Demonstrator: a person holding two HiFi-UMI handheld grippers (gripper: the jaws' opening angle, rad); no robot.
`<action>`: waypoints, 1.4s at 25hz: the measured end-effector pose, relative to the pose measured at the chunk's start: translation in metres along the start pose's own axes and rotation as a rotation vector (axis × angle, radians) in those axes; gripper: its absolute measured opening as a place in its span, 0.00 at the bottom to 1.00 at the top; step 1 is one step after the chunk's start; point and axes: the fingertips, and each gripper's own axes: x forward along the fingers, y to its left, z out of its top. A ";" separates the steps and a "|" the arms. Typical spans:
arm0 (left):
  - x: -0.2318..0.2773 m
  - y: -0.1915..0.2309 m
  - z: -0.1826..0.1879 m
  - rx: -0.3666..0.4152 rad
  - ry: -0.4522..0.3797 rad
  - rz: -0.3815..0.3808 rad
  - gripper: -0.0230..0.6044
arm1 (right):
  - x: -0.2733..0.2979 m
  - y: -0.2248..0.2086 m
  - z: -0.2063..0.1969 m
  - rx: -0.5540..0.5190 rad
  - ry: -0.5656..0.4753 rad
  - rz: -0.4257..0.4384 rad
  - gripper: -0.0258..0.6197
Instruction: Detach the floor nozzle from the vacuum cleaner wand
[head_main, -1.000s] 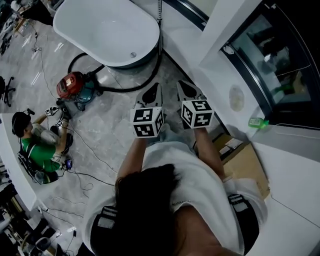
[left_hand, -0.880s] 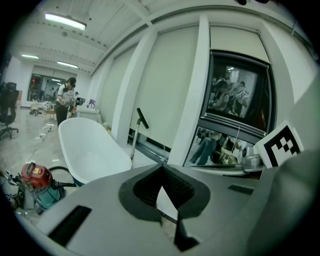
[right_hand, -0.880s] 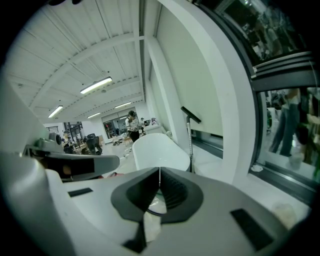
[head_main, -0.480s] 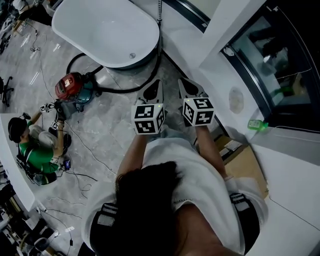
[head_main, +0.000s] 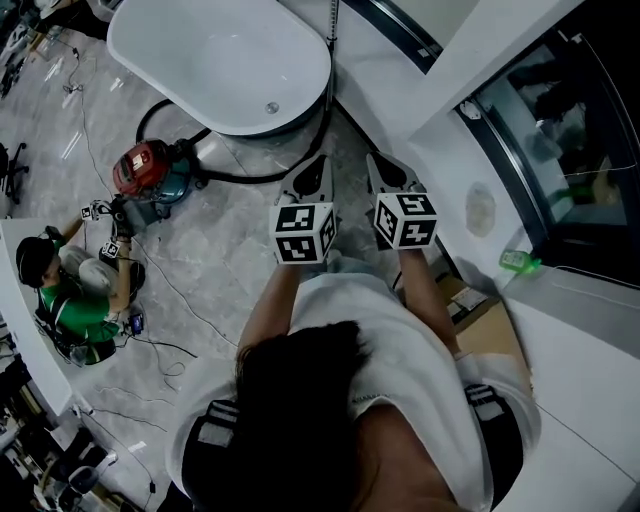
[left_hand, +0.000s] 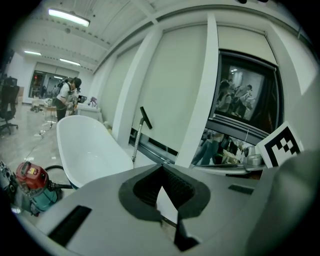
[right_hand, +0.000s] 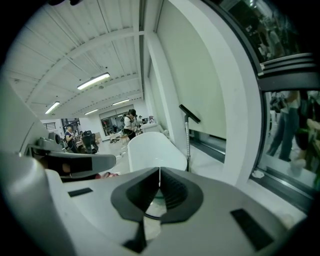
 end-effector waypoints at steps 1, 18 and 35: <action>0.004 0.003 0.002 0.001 0.004 -0.003 0.04 | 0.004 -0.001 0.003 0.002 -0.001 -0.005 0.06; 0.097 0.063 0.049 0.001 0.043 -0.047 0.04 | 0.099 -0.025 0.050 0.034 0.016 -0.072 0.06; 0.160 0.113 0.111 0.048 0.046 -0.122 0.04 | 0.174 -0.023 0.104 0.070 -0.018 -0.131 0.06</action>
